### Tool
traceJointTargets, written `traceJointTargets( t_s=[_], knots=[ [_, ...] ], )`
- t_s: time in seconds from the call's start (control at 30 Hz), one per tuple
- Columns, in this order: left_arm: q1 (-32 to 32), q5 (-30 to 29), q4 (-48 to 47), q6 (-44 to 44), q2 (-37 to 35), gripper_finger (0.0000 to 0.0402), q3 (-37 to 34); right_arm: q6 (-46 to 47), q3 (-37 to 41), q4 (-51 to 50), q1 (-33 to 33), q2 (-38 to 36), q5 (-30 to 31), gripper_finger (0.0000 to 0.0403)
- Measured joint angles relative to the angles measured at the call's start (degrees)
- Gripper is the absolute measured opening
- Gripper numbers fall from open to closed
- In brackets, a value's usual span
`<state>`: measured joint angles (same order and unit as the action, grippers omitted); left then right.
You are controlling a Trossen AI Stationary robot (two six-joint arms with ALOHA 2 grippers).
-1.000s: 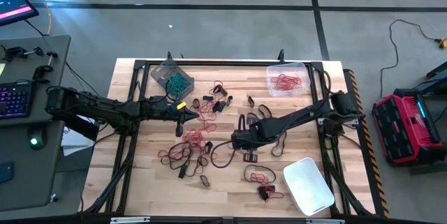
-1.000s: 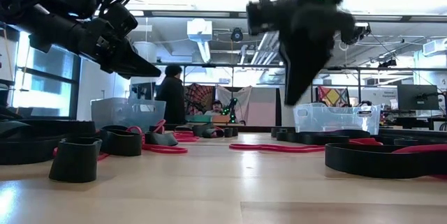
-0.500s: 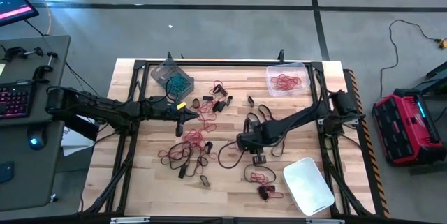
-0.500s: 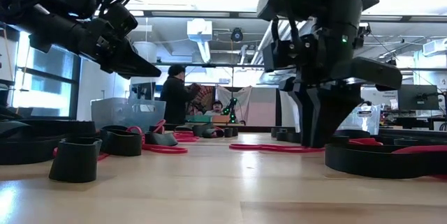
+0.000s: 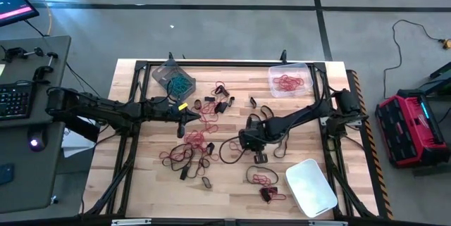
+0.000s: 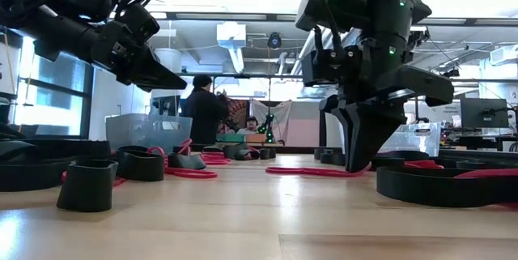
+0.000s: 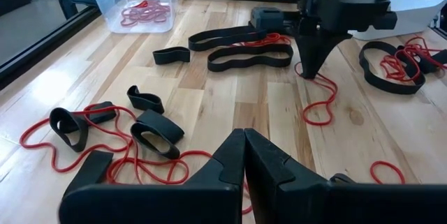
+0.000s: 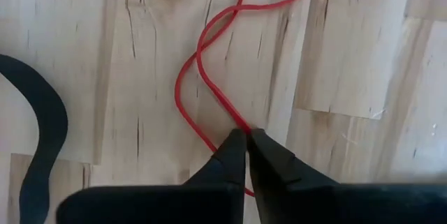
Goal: Sort rubber bands into baskets
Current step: Put the red rubber band into the transparent bin
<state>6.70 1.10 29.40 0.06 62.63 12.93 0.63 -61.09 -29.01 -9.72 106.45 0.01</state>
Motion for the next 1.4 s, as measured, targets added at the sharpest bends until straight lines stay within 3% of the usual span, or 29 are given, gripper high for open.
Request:
traceJointTargets(
  t_s=[0.53, 0.7, 1.13, 1.27, 1.4],
  knots=[
    [0.00, 0.00, -0.01, 0.03, -0.01, 0.0000, 0.00, -0.86, -6.70, -8.72, -3.00, 0.46, 1.51, 0.0000],
    [0.00, -0.02, -0.01, 0.08, -0.01, 0.0000, 0.00, -1.00, -6.57, -7.28, -4.13, 0.42, 5.76, 0.0002],
    [0.02, -0.02, -0.13, 0.12, -0.01, 0.0000, 0.00, -3.81, -6.73, -2.94, -4.15, 4.35, 3.06, 0.0068],
    [0.00, -0.02, -0.12, 0.12, 0.00, 0.0000, 0.00, -4.48, -6.76, -2.84, -4.06, 4.56, 3.00, 0.0055],
    [0.00, -0.02, -0.10, 0.12, -0.01, 0.0000, 0.00, -5.49, -7.16, -3.29, -4.11, 4.52, 2.58, 0.0009]
  ],
)
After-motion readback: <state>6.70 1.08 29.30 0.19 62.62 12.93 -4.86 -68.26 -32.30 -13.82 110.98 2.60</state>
